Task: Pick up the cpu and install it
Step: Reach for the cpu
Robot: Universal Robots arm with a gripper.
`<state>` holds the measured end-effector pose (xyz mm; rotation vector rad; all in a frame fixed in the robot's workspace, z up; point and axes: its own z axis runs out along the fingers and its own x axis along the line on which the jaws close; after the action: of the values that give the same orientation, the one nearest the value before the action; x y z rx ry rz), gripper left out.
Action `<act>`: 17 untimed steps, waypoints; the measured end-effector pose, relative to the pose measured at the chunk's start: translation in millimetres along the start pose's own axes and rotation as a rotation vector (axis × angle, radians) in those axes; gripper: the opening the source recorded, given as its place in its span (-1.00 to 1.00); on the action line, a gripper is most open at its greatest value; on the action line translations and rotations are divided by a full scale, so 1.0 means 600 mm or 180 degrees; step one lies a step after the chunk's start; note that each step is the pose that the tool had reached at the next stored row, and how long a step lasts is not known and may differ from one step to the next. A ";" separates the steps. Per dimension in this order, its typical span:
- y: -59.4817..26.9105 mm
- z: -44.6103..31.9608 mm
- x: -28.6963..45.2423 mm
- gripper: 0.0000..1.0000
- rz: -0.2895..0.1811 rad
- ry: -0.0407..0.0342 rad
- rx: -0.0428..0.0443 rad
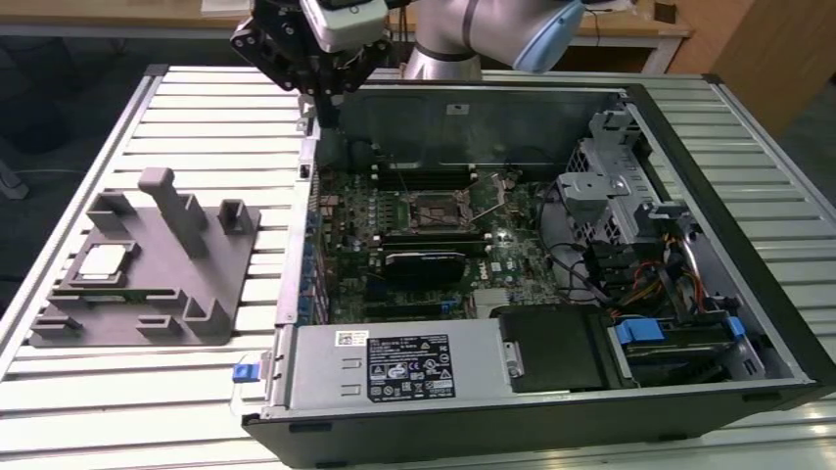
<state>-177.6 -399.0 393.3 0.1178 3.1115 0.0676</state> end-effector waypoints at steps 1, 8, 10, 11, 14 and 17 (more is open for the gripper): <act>0.000 0.000 0.003 -0.79 0.0000 0.0000 0.0000; -0.002 -0.001 0.025 -0.79 0.0000 -0.0002 -0.0002; -0.003 -0.001 0.033 -0.79 0.0000 -0.0002 -0.0003; -0.003 -0.001 0.036 -0.79 0.0000 -0.0002 -0.0004; -0.004 -0.001 0.048 -0.79 0.0000 -0.0003 -0.0004; -0.005 -0.002 0.059 -0.79 0.0000 -0.0004 -0.0005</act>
<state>-213.1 -399.2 393.3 0.1178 3.1101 0.0697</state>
